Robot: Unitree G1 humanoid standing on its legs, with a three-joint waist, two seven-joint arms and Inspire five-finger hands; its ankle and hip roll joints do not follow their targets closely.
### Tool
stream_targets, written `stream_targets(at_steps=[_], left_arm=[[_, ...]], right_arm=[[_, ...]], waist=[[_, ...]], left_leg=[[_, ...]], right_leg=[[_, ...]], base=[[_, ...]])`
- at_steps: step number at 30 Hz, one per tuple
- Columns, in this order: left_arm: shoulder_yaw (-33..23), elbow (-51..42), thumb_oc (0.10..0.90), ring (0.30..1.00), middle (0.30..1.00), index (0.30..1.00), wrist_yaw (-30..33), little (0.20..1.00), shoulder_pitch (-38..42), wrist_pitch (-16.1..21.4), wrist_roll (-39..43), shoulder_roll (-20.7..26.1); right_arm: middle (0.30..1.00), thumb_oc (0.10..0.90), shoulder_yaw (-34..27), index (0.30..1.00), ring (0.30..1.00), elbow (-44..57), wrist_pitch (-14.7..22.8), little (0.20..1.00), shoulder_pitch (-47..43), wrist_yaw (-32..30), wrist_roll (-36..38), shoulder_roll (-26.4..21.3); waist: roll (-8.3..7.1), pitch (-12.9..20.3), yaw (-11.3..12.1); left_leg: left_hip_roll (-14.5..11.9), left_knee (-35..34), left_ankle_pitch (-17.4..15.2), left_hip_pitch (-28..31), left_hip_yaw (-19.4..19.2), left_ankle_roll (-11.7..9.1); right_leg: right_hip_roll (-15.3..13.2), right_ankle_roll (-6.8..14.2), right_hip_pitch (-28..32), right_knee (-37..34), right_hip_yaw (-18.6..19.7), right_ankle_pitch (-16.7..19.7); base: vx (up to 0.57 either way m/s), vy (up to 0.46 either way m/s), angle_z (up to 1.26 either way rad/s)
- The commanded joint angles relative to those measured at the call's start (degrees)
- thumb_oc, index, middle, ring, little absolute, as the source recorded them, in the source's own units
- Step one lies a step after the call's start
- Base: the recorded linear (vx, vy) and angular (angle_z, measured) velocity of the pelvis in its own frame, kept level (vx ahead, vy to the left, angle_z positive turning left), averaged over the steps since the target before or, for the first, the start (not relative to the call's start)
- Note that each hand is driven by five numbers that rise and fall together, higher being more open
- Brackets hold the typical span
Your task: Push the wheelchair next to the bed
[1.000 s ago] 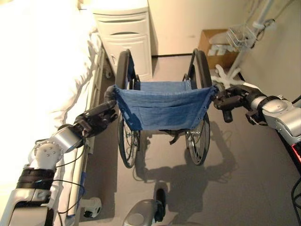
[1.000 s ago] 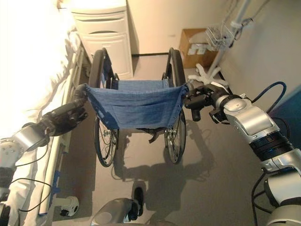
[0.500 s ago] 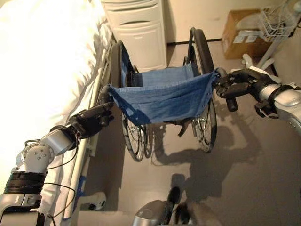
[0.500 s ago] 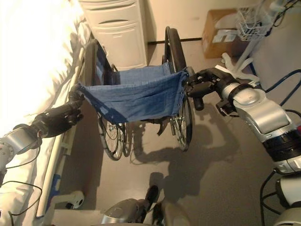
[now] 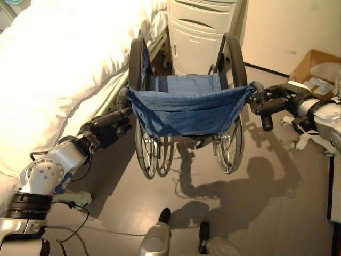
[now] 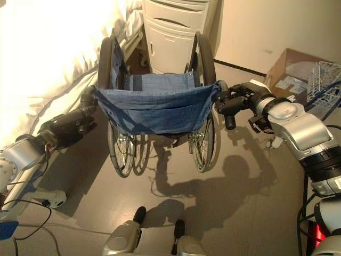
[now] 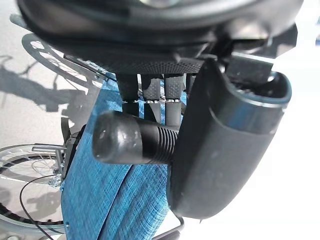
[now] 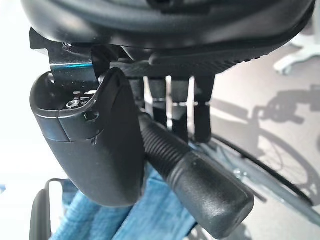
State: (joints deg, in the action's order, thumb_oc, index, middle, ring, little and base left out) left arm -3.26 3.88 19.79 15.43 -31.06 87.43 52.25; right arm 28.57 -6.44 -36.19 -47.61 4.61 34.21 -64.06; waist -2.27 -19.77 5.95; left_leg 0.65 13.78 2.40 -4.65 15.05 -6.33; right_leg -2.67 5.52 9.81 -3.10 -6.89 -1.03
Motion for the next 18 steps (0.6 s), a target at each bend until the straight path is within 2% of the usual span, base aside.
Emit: stream_targets(at_steps=[1,6,11,18], left_arm=[[-10.89,-9.77,0.4,0.3,0.3,0.3,-8.06,0.3,-2.38,7.05,2.65,6.26],[-9.21,-10.98,0.4,0.3,0.3,0.3,-7.68,0.3,-2.34,7.21,1.85,4.16],[-8.52,-10.85,0.4,0.3,0.3,0.3,-7.13,0.3,-1.71,6.71,1.21,2.83],[-7.8,-11.13,0.4,0.3,0.3,0.3,-4.82,0.3,-0.92,6.55,2.11,2.01]], right_arm=[[0.3,0.4,1.67,0.3,0.3,6.17,8.88,0.3,-8.64,1.12,1.14,3.84],[0.3,0.4,0.63,0.3,0.3,6.2,8.47,0.3,-6.38,0.84,-0.2,3.84],[0.3,0.4,0.71,0.3,0.3,5.22,7.79,0.3,-6.18,0.72,-0.79,4.72],[0.3,0.4,-0.21,0.3,0.3,4.79,8.07,0.3,-4.12,-0.02,-1.66,5.79]], waist=[[-1.44,13.48,7.29],[-0.72,13.84,6.42],[-0.21,14.59,6.38],[-0.07,15.44,6.09]], left_leg=[[-1.16,-1.03,3.85,-2.66,-2.37,2.67],[-1.71,-2.4,5.44,-3.06,-7.2,1.6],[-1.83,-5.61,5.1,-1.69,-7.27,1.3],[-1.57,-10.05,2.74,1.51,-7.74,1.61]], right_leg=[[-1.08,-2.26,-5.48,6.72,-0.25,-0.52],[-0.73,-2.66,-3.75,4.76,-4.18,-0.31],[-1.32,-2.42,-3.12,4.21,-5.27,-0.24],[-2.79,-1.44,-2.63,3.53,-6.25,0.47]], base=[[0.04,-0.07,0.13],[0.01,-0.005,0.02],[0.05,0.055,0.18],[0.05,0.064,0.0]])
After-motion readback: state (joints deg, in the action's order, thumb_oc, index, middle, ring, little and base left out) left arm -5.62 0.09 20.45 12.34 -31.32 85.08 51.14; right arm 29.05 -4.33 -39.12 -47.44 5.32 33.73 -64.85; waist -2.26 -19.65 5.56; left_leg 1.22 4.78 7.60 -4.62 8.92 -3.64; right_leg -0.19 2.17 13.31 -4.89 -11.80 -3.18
